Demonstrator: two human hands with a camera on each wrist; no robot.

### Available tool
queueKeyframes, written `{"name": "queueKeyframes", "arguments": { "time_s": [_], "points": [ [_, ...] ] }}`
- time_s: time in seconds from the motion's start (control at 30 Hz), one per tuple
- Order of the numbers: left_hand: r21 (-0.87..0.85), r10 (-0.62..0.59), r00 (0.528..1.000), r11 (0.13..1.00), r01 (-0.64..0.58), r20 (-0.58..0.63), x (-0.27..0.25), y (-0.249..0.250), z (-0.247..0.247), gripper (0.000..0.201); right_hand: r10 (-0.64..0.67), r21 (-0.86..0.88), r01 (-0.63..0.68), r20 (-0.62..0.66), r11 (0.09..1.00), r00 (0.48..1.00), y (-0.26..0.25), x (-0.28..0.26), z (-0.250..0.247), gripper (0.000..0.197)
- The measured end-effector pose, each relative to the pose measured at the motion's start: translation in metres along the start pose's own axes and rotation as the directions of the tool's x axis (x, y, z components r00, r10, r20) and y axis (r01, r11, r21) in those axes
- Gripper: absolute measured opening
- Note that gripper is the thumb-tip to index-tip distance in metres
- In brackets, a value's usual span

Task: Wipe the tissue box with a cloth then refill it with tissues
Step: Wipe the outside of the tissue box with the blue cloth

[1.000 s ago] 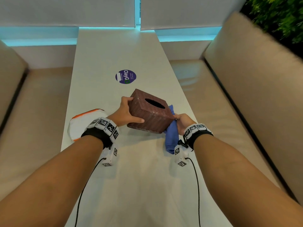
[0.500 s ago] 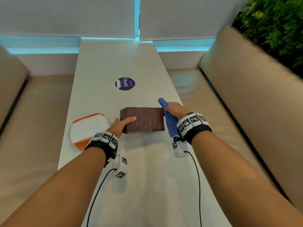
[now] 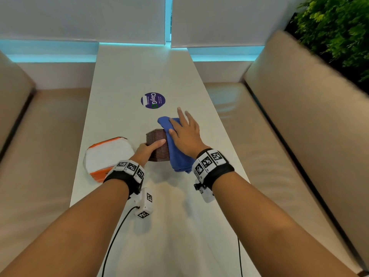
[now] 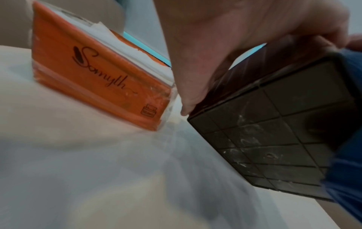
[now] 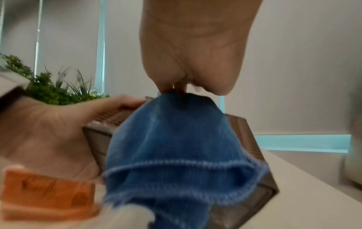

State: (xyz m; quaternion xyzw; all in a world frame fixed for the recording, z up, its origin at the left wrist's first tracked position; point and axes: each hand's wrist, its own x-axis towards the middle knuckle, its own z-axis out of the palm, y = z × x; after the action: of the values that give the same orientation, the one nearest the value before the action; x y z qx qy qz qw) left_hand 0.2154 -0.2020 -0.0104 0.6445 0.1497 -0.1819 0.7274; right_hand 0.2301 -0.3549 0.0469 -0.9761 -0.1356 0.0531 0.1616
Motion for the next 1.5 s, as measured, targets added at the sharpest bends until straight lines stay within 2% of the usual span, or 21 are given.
{"name": "queueKeyframes", "arguments": {
  "time_s": [0.13,0.2,0.27,0.33,0.4,0.47,0.53,0.6,0.67,0.77,0.83,0.9,1.03,1.1,1.17,1.23,1.27,1.33,1.4,1.47,1.5],
  "points": [
    [0.027,0.007,1.0,1.0,-0.007,-0.017,0.005,-0.002,0.001,0.076,-0.185,0.138,0.202,-0.13,0.97,0.974,0.001,-0.004,0.02,0.047],
    [0.067,0.009,1.0,0.998,-0.008,-0.016,0.007,-0.003,0.001,0.049,-0.212,0.103,0.239,-0.217,0.966,0.953,0.003,-0.006,0.028,0.045],
    [0.117,0.01,1.0,0.993,-0.009,-0.014,0.009,-0.006,0.001,0.018,-0.15,0.053,0.173,-0.296,0.983,0.943,0.01,-0.005,0.034,0.045],
    [0.149,0.021,1.0,0.989,-0.019,-0.013,0.008,-0.007,0.0,0.006,0.004,0.04,0.01,-0.353,0.999,0.935,0.023,-0.004,0.042,0.051],
    [0.171,0.03,1.0,0.985,-0.028,-0.008,0.007,-0.004,0.001,0.012,0.209,0.151,-0.162,-0.384,0.975,0.899,0.034,-0.005,0.049,0.056],
    [0.18,0.034,0.999,0.983,-0.033,-0.005,0.007,-0.001,0.001,0.027,0.397,0.318,-0.287,-0.371,0.904,0.84,0.036,-0.005,0.052,0.05],
    [0.157,0.017,1.0,0.988,-0.017,-0.001,0.007,0.0,0.003,0.047,0.469,0.345,-0.357,-0.335,0.868,0.817,0.028,-0.003,0.047,0.047],
    [0.124,0.008,1.0,0.992,-0.005,-0.025,0.006,0.002,0.004,0.056,0.379,0.3,-0.285,-0.328,0.91,0.865,0.018,-0.002,0.042,0.047],
    [0.112,0.008,0.999,0.994,-0.003,-0.042,0.005,0.005,0.005,0.064,0.2,0.289,-0.104,-0.327,0.952,0.923,0.007,-0.007,0.042,0.05],
    [0.117,-0.012,0.999,0.993,0.018,-0.048,0.006,0.007,0.005,0.088,0.037,0.323,0.072,-0.319,0.944,0.947,-0.004,-0.018,0.05,0.055],
    [0.107,-0.028,0.998,0.994,0.035,-0.062,0.008,0.006,0.002,0.096,0.066,0.341,0.051,-0.325,0.939,0.944,-0.001,-0.016,0.05,0.051],
    [0.109,-0.046,0.997,0.993,0.052,-0.062,0.006,0.006,0.0,0.093,0.178,0.378,-0.035,-0.351,0.925,0.919,0.006,-0.01,0.049,0.045],
    [0.153,-0.027,0.999,0.988,0.032,-0.032,-0.002,0.014,0.005,0.051,0.456,0.429,-0.293,-0.349,0.855,0.819,0.023,0.003,0.047,0.037],
    [0.182,-0.016,1.0,0.983,0.018,-0.017,-0.002,0.016,0.006,0.064,0.53,0.441,-0.379,-0.295,0.814,0.795,0.024,0.005,0.044,0.038],
    [0.21,-0.006,1.0,0.978,0.008,-0.01,0.0,0.017,0.006,0.081,0.424,0.405,-0.281,-0.321,0.87,0.847,0.017,0.005,0.04,0.039],
    [0.237,0.0,1.0,0.972,0.005,-0.022,0.0,0.018,0.006,0.085,0.188,0.353,-0.05,-0.368,0.934,0.911,0.008,-0.001,0.04,0.04],
    [0.246,0.0,0.999,0.969,0.008,-0.032,0.001,0.018,0.005,0.091,0.091,0.335,0.042,-0.37,0.941,0.925,0.005,-0.005,0.04,0.042],
    [0.255,-0.005,0.999,0.967,0.014,-0.035,0.002,0.018,0.005,0.102,-0.012,0.294,0.125,-0.358,0.948,0.934,0.007,-0.01,0.041,0.046],
    [0.235,-0.047,0.998,0.971,0.054,-0.035,0.002,0.019,0.004,0.102,0.025,0.264,0.07,-0.341,0.962,0.94,0.014,-0.01,0.043,0.05],
    [0.182,-0.097,0.994,0.977,0.106,-0.058,-0.002,0.02,0.003,0.092,0.229,0.33,-0.123,-0.306,0.936,0.924,0.02,-0.009,0.046,0.052],
    [0.159,-0.114,0.992,0.98,0.122,-0.059,-0.002,0.02,0.003,0.084,0.349,0.381,-0.232,-0.274,0.895,0.896,0.022,-0.008,0.047,0.052]
  ]
}}
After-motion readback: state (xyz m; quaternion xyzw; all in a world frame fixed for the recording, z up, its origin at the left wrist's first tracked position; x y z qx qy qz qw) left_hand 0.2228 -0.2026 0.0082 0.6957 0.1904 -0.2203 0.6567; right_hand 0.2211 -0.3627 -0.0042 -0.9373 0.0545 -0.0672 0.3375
